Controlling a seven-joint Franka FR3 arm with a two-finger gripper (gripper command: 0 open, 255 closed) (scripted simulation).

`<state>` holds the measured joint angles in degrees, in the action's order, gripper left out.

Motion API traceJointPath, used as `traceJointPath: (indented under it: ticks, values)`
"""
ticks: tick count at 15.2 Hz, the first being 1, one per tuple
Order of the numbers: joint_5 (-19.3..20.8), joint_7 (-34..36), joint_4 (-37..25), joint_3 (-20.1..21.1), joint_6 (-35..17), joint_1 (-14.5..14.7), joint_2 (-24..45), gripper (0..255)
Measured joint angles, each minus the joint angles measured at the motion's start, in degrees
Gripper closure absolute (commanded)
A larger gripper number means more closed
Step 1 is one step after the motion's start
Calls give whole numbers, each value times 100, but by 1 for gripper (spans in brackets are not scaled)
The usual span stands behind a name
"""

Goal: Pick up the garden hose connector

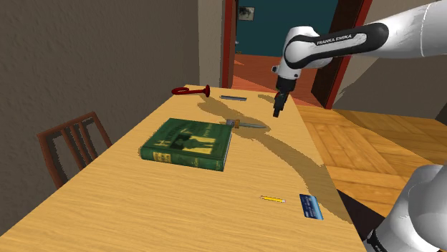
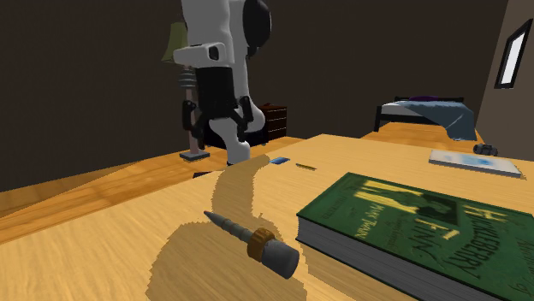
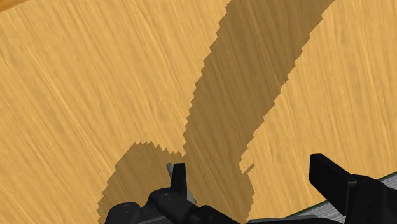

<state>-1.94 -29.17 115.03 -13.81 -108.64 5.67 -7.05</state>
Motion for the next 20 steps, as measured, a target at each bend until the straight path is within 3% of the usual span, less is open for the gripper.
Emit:
traceJointPath:
  ticks: [5, 12, 20]
  values:
    - [-357, -729, -944, -38, -130, 13, 1222, 0]
    - [-741, -1499, -2617, 130, 84, -117, 2863, 0]
    - [-821, -1640, -2446, 175, -359, -140, 3161, 0]
